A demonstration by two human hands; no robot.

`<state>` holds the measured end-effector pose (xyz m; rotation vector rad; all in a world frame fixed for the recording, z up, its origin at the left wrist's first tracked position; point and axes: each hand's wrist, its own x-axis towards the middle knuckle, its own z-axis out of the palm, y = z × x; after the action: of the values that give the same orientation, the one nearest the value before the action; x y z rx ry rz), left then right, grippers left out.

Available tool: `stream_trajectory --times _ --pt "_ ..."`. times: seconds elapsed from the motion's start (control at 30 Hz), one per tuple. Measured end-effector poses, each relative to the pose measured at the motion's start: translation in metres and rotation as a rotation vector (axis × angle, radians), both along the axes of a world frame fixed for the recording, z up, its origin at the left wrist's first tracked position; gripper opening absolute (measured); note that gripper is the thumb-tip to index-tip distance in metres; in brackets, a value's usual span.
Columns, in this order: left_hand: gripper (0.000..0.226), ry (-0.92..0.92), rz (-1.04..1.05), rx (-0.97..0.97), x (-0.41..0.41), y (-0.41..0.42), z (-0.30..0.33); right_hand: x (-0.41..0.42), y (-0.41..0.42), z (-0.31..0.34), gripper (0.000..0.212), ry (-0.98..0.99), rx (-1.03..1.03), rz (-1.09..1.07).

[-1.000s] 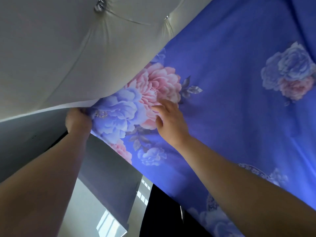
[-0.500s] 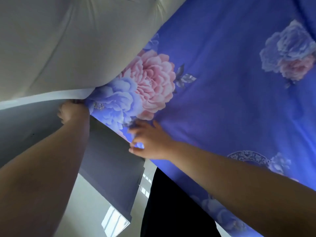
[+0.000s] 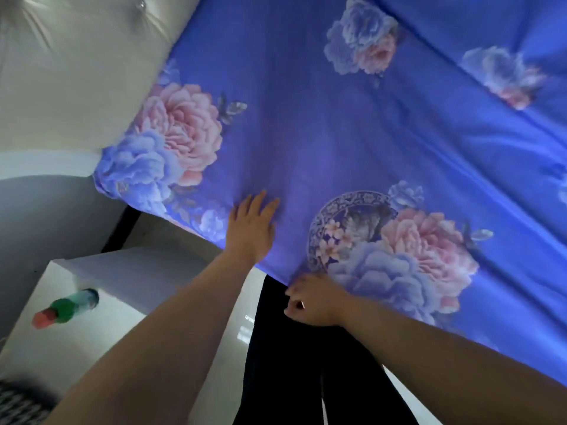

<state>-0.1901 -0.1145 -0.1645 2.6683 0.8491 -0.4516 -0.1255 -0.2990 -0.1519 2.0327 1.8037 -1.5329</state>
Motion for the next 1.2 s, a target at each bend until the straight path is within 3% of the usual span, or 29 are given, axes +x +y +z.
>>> stream_trajectory --times 0.07,0.17,0.23,0.3,0.37,0.43,0.5,0.6,0.73,0.83,1.0,1.2 --pt "0.058 0.215 -0.124 -0.071 0.001 -0.039 0.012 0.010 -0.047 0.013 0.046 0.070 -0.068 -0.182" --pt "0.048 0.264 -0.289 -0.166 -0.005 -0.093 0.036 0.046 -0.121 0.018 0.063 -0.194 0.108 -0.694" --pt "0.045 0.449 -0.411 -0.314 -0.007 -0.125 0.052 0.068 -0.167 0.021 0.076 -0.302 -0.065 -0.886" --pt "0.043 0.601 -0.367 -0.438 -0.011 -0.149 0.057 0.074 -0.206 0.017 0.083 -0.305 -0.310 -0.876" --pt "0.040 0.549 -0.273 -0.457 -0.011 -0.164 0.052 0.058 -0.236 0.004 0.080 -0.208 -0.500 -0.712" --pt "0.031 0.486 -0.204 -0.457 0.002 -0.174 0.049 0.021 -0.254 0.002 0.064 0.002 -0.692 -0.611" --pt "0.027 0.465 -0.230 -0.482 0.016 -0.183 0.049 -0.017 -0.265 0.016 0.052 0.144 -0.756 -0.723" --pt "0.028 0.468 -0.285 -0.476 0.030 -0.208 0.069 -0.052 -0.277 0.047 0.033 0.166 -0.622 -1.151" --pt "0.026 0.287 -0.297 -0.438 0.051 -0.250 0.108 -0.047 -0.301 0.094 0.010 0.291 -0.484 -1.591" --pt "0.025 0.211 -0.330 -0.470 0.061 -0.294 0.139 -0.033 -0.330 0.135 0.011 0.258 -0.369 -1.877" --pt "0.018 0.115 -0.356 -0.500 0.076 -0.371 0.189 -0.003 -0.381 0.202 0.026 0.274 -0.178 -2.046" --pt "0.023 0.015 -0.396 -0.479 0.109 -0.489 0.233 -0.007 -0.502 0.253 0.014 0.328 0.005 -2.231"
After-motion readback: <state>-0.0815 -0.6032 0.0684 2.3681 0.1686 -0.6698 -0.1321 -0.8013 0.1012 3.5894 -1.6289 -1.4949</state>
